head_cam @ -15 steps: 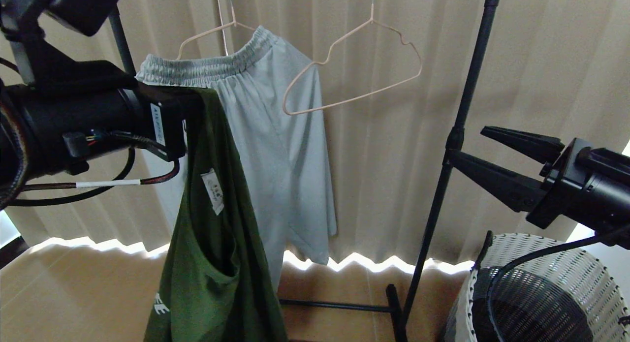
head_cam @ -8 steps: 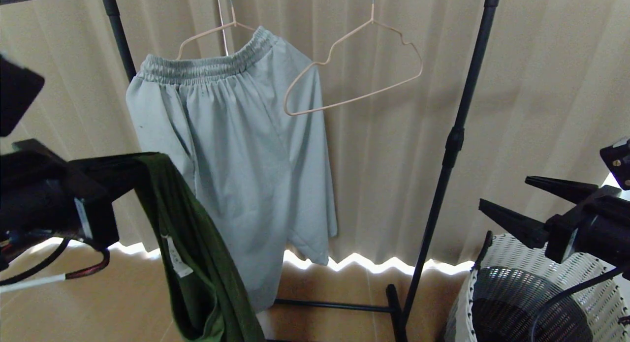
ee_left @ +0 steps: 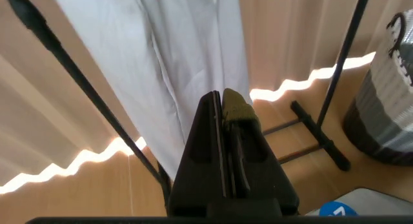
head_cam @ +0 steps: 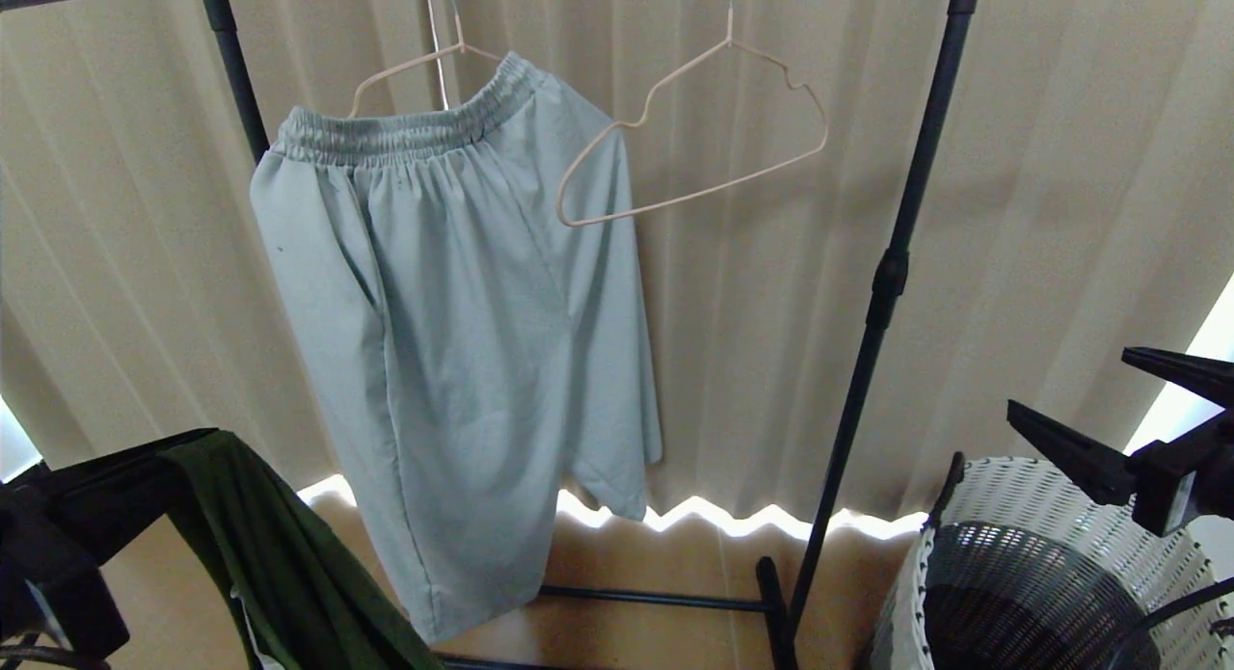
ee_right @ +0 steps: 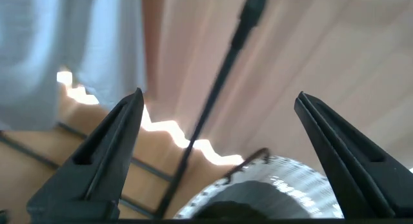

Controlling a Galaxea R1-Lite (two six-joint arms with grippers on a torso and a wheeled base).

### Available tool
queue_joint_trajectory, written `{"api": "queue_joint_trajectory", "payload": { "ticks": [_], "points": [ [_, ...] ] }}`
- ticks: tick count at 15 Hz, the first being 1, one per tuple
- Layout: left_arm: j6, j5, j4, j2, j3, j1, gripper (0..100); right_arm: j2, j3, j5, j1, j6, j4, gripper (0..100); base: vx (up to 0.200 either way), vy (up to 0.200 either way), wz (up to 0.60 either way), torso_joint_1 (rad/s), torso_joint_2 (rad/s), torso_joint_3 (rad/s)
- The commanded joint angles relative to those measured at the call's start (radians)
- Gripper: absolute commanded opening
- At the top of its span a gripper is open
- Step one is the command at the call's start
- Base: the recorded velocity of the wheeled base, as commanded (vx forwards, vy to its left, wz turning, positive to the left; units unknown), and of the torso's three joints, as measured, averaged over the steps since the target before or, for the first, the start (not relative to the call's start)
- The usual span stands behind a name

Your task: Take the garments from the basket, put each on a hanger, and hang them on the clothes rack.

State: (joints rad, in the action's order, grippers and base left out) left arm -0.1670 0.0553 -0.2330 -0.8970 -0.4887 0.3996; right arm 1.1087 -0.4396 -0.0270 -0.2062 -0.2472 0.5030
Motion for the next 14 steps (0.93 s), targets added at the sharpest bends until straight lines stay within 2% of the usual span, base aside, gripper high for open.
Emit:
{"api": "queue_joint_trajectory", "payload": {
  "ticks": [1, 6, 14],
  "points": [
    [0.001, 0.0, 0.0, 0.02, 0.009, -0.019, 0, -0.012, 0.01, -0.001, 0.03, -0.003, 0.006, 100, 0.0, 0.0, 0.0, 0.0, 0.0, 0.0],
    [0.0, -0.002, 0.0, 0.018, 0.016, -0.019, 0, -0.033, 0.03, 0.01, 0.033, 0.034, 0.014, 100, 0.0, 0.0, 0.0, 0.0, 0.0, 0.0],
    [-0.002, 0.0, 0.0, 0.001, 0.016, -0.019, 0, -0.035, 0.041, 0.009, 0.033, 0.04, 0.035, 100, 0.0, 0.0, 0.0, 0.0, 0.0, 0.0]
  ]
}}
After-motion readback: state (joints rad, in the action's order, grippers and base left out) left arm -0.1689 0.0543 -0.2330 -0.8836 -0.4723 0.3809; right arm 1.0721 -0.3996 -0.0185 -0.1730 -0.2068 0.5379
